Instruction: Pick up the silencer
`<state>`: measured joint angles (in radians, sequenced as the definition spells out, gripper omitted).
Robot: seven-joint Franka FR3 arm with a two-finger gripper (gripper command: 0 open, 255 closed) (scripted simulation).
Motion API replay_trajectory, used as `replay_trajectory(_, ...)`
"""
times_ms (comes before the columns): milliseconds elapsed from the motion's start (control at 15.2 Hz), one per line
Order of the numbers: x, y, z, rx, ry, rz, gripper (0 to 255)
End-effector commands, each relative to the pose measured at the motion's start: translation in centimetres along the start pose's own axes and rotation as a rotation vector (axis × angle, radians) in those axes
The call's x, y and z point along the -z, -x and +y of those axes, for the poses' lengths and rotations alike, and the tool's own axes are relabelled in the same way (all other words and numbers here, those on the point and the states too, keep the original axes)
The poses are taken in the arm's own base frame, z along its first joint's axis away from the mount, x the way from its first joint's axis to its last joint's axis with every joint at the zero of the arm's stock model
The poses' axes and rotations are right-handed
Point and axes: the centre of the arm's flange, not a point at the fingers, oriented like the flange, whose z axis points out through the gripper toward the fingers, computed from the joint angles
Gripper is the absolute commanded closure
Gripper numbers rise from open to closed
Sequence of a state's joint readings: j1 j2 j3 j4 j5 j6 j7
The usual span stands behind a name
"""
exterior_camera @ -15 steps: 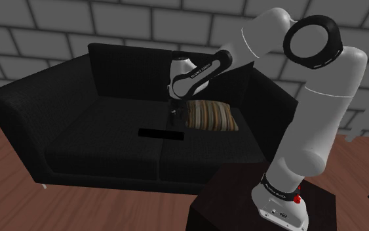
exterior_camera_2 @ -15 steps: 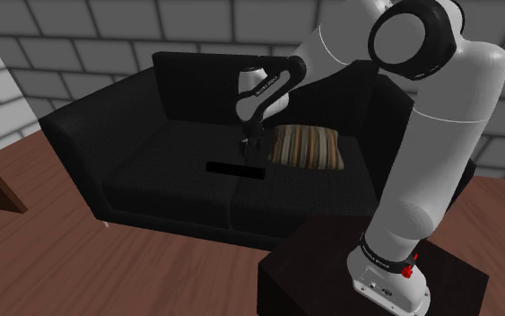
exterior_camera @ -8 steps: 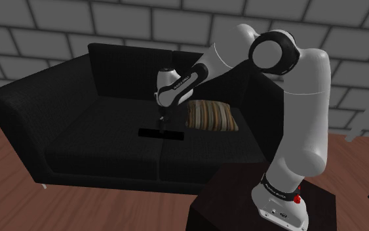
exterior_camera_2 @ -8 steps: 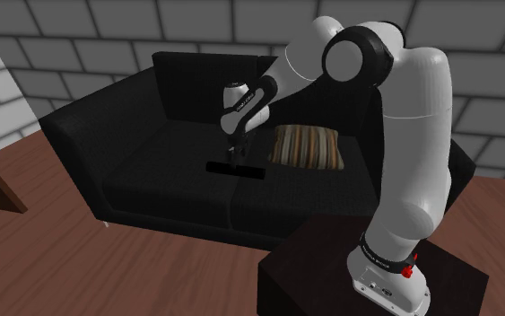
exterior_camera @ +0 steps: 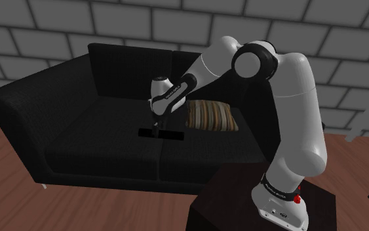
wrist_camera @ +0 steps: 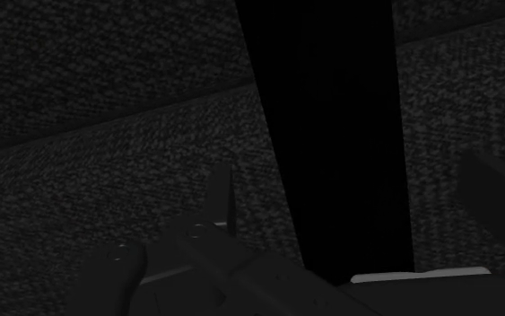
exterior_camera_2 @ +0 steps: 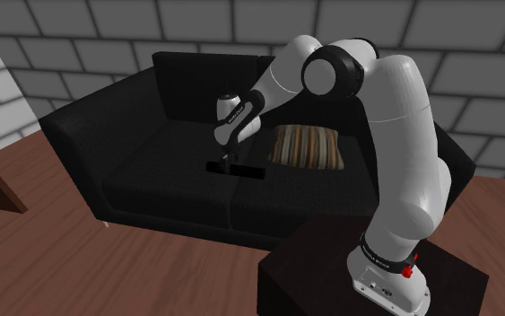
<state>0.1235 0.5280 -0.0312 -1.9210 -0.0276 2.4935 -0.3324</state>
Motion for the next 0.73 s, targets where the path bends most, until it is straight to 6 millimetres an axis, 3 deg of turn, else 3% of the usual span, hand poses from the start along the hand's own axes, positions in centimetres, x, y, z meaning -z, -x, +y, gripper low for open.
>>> replay_trajectory(0, -1.1, 0.03, -0.03, 0.0, 0.0, 0.0, 0)
replay_trajectory(198, -1.93, 0.06, -0.07, 0.0, 0.0, 0.0, 0)
replay_trajectory(264, -1.91, 0.05, -0.11, 0.0, 0.0, 0.0, 255)
replay_trajectory(660, -1.93, 0.08, -0.12, 0.0, 0.0, 0.0, 255)
